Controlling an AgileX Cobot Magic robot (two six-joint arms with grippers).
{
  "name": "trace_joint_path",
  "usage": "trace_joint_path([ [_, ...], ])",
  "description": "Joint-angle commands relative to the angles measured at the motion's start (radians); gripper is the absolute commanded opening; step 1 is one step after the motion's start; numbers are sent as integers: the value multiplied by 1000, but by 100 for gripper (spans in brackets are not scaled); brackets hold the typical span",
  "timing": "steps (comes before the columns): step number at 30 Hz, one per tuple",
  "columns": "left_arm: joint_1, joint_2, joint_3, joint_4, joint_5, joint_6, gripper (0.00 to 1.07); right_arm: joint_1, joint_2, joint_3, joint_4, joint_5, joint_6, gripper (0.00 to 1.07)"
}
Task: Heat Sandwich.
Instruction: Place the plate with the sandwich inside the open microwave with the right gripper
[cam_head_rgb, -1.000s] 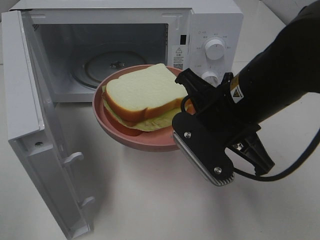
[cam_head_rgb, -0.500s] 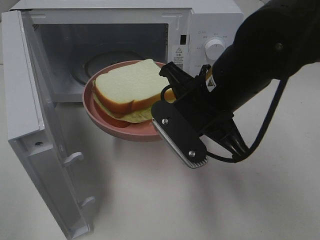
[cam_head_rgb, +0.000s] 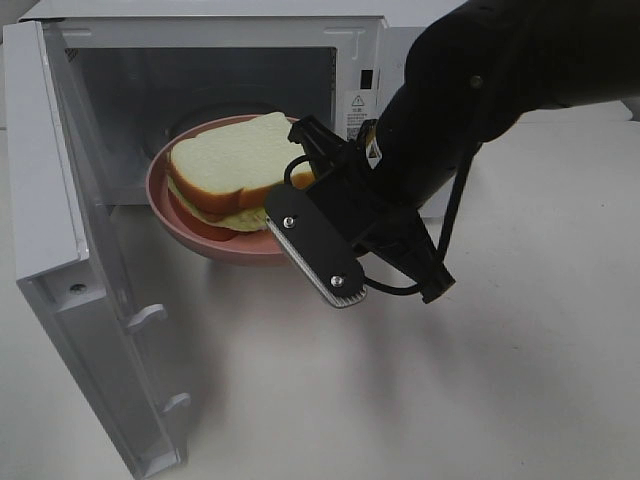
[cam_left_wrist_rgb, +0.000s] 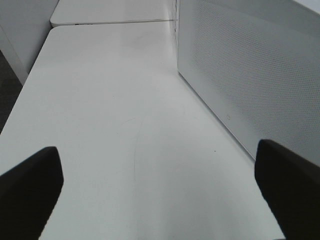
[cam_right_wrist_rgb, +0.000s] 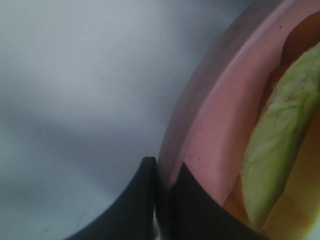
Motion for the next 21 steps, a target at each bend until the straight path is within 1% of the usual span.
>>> trace_joint_path([
  [1,-2,-28,1,0,3,-2,106,-3,24,-42,4,-23,-7,1],
  [2,-2,-28,1,0,3,-2,106,-3,42,-65,2,-20,-7,1],
  [9,-2,-28,1,0,3,-2,106,-3,98,-133,1,-18,8,1],
  [12,-2,-28,1,0,3,-2,106,-3,134,-182,1,-11,18,1],
  [13,-2,-28,1,0,3,-2,106,-3,134,-182,1,-11,18,1],
  [16,-2,-28,1,0,3,-2,106,-3,178,-244,-2,12,35,1],
  [19,-2,-28,1,0,3,-2,106,-3,195,-271,-2,19,35,1],
  [21,-2,-28,1,0,3,-2,106,-3,225,-313,-4,42,37,1],
])
